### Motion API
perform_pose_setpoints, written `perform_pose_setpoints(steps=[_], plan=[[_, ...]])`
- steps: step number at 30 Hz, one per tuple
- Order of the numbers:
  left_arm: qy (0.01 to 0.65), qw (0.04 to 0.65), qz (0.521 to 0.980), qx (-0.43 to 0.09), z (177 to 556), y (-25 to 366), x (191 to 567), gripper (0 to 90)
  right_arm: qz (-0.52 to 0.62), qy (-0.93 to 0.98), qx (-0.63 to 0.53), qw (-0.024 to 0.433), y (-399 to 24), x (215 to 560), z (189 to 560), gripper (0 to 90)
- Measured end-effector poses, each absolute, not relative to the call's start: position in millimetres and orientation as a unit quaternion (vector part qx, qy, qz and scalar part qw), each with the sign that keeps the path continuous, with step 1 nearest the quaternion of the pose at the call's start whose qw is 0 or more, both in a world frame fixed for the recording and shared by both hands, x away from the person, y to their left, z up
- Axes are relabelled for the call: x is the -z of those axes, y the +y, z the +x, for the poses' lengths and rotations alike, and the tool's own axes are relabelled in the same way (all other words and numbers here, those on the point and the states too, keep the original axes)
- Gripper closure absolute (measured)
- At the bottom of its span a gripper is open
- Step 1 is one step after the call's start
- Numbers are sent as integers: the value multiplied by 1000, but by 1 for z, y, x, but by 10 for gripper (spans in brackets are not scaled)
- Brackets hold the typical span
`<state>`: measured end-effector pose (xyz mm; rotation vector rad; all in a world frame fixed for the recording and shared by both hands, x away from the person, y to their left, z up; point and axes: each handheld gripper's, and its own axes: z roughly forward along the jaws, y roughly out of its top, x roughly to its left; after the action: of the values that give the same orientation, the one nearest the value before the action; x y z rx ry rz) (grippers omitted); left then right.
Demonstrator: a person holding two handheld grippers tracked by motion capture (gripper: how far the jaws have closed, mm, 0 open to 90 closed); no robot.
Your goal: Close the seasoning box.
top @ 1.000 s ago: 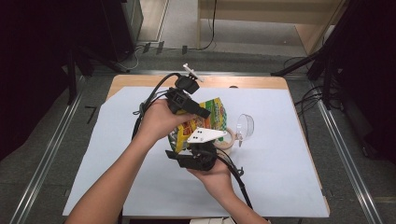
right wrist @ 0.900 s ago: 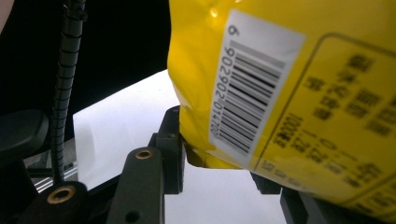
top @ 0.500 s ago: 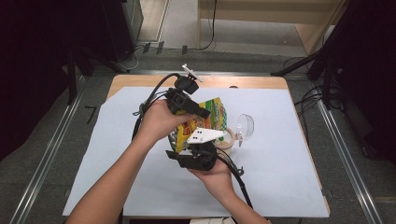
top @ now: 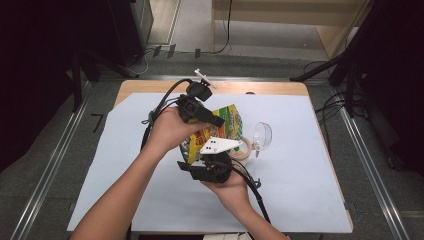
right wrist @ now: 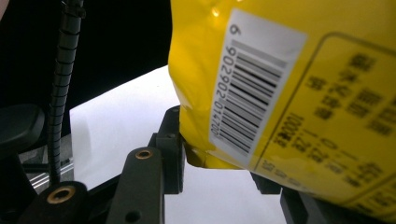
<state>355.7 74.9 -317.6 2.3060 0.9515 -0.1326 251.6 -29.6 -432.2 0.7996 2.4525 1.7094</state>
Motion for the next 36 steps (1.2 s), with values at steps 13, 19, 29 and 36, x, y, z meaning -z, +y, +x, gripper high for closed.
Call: perform_pose_setpoints(steps=[13,19,29,36], plan=[[363,315,876,50,356,76,318,789,257,792,-553,23,-29,432,251,628],[363,316,875,51,355,76,318,789,258,792,-552,23,-29,432,251,627],[362,315,876,51,356,75,318,789,259,792,-552,22,-29,432,251,628],[361,315,876,50,355,75,318,789,260,793,-551,24,-29,432,251,627]])
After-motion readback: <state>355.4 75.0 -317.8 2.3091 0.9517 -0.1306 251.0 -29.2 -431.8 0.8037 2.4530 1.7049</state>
